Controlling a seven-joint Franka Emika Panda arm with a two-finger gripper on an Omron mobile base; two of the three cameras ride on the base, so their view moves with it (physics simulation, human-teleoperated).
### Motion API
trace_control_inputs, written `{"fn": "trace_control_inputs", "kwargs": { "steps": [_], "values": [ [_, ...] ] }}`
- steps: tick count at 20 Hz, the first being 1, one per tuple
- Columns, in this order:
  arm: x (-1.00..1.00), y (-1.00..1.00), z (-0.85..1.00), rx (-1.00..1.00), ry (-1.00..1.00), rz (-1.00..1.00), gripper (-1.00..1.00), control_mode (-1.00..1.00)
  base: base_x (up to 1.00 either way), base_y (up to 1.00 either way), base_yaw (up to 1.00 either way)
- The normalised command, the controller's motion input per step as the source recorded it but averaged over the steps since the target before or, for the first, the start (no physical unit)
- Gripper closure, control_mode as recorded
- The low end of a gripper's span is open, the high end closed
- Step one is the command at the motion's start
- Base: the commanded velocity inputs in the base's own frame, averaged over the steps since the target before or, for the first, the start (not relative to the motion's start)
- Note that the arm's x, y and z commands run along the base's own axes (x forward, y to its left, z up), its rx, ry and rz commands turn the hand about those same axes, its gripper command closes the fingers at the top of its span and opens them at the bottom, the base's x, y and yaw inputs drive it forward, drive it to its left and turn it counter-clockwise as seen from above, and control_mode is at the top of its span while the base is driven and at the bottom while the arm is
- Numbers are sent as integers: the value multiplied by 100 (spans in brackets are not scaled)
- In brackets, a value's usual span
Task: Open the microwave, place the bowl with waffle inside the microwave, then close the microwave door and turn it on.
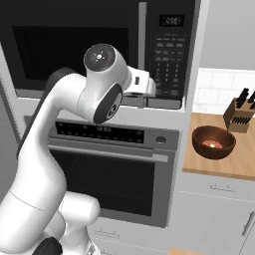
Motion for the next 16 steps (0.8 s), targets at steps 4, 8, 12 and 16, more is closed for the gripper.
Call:
{"fn": "trace_control_inputs", "kwargs": {
  "steps": [4, 8, 12, 16],
  "values": [
    [22, -27, 11, 0, -10, 0, -100, -100, 0, 0, 0],
    [0, -8, 10, 0, -26, 2, -100, -100, 0, 0, 0],
    [3, -1, 22, 0, -6, 0, -100, -100, 0, 0, 0],
    [6, 0, 38, 0, 0, 0, -100, -100, 0, 0, 0]
  ]
}}
